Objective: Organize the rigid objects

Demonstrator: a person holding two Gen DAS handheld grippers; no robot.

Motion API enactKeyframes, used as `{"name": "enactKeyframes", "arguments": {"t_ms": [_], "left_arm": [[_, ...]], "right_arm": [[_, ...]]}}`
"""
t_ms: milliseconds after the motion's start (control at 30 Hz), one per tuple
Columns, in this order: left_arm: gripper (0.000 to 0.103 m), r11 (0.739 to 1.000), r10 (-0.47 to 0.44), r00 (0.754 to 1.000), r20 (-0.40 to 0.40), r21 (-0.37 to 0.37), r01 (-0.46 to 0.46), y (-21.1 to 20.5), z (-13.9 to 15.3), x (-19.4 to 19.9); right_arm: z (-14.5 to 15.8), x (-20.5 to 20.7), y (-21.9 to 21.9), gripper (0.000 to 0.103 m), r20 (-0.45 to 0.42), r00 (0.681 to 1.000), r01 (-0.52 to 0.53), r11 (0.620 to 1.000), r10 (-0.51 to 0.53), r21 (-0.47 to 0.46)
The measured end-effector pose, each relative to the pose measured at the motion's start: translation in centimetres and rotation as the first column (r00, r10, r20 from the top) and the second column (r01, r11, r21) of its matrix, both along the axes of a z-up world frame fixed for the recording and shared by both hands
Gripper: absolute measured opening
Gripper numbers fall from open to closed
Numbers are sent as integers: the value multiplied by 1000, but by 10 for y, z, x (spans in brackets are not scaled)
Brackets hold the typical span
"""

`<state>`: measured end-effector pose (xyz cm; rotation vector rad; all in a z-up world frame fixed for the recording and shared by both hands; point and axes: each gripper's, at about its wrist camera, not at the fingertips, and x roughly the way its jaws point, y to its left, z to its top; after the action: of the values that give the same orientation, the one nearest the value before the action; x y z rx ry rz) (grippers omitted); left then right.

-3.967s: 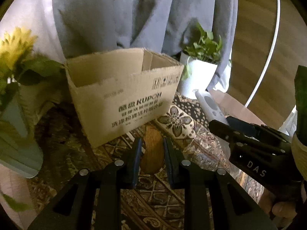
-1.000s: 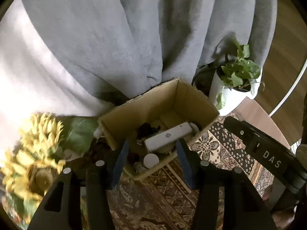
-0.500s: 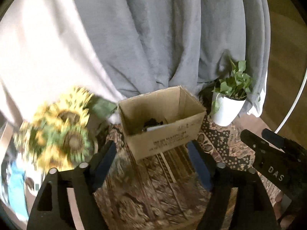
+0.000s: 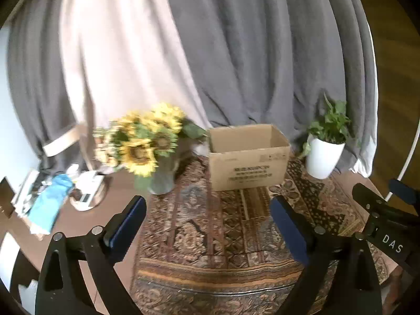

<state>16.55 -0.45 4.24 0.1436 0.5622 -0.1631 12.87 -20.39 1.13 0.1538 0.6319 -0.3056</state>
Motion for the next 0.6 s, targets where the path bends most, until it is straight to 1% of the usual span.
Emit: {"name": "enactKeyframes", "arguments": {"t_ms": [67,200,367,500,600], "left_arm": [[101,999,32,999,31,-5,-31,6,3,-21],[103,998,55,996,68,0,-55,14,7,-52],[103,998,68,992,102,-18,-67,25,14,-86],[103,998,64,991,115,-29,-61,32,17,-117],[103,998,57,991,121,-36,-53,38,19,-136]], "right_arm": [[3,-13,5,83,14,1000,-16,1000,16,-14],[7,-38,15,83,38,998,-43,999,44,-31],[15,-68,27,83,66,996,-54,997,57,-54],[21,-100,37,83,91,994,-57,996,63,-69],[24,-120,44,85,101,993,-58,996,65,-74]]}}
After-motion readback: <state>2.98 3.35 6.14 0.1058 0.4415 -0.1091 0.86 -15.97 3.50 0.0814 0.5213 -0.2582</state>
